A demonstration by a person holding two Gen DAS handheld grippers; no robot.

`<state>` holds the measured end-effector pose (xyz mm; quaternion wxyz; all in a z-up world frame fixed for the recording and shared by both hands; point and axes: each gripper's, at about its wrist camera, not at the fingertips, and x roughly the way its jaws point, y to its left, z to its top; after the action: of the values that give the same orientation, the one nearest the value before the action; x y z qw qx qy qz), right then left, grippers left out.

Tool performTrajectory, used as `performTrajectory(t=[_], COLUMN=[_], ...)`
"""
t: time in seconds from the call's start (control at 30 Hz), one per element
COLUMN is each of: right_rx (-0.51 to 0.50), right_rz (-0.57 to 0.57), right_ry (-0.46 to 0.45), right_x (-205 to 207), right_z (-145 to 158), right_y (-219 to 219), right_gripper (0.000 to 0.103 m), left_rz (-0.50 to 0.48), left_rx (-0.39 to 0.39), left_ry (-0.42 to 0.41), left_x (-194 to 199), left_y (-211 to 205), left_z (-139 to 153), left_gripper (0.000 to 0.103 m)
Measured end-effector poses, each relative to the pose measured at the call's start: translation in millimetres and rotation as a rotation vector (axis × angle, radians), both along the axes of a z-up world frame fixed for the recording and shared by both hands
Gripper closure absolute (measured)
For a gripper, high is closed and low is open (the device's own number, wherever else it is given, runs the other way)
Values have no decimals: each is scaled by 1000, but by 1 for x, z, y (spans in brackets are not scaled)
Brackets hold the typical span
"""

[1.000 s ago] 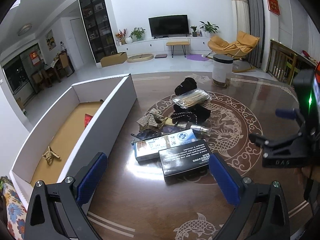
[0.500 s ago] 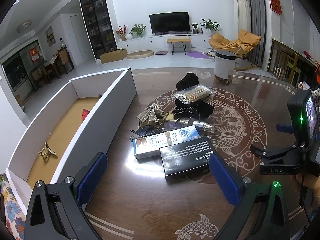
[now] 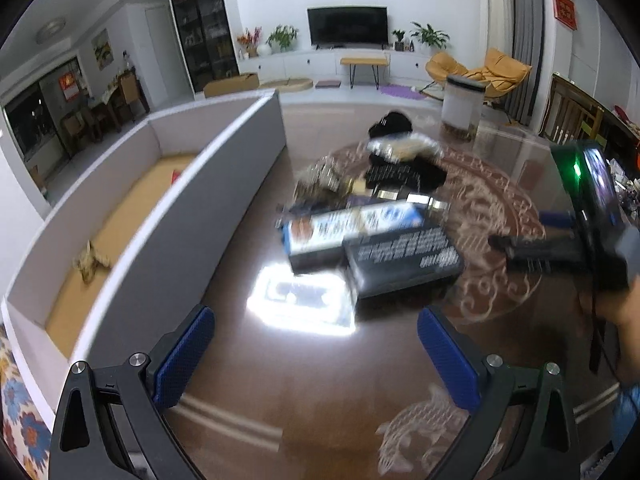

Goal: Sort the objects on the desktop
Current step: 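Swing both tools back from the bin toward the table items, then grasp the black odor-removing bar box with the left tool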

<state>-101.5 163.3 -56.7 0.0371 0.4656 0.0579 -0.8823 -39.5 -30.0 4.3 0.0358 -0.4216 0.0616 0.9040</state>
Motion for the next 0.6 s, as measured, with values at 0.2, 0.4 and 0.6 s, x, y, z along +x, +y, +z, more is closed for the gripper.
performTrajectory(t=[0.2, 0.4, 0.6], right_rx=[-17, -131, -221], right_rz=[-17, 201, 395], right_ry=[4, -3, -19], right_x=[-20, -10, 26], right_z=[-10, -11, -1], right_y=[-17, -59, -57], right_gripper=[0, 0, 0], left_rz=[14, 36, 61], left_rx=[26, 37, 104], left_ry=[-41, -54, -106], left_x=[12, 13, -1], left_y=[-19, -28, -25], left_z=[-14, -16, -23], left_gripper=[0, 0, 0])
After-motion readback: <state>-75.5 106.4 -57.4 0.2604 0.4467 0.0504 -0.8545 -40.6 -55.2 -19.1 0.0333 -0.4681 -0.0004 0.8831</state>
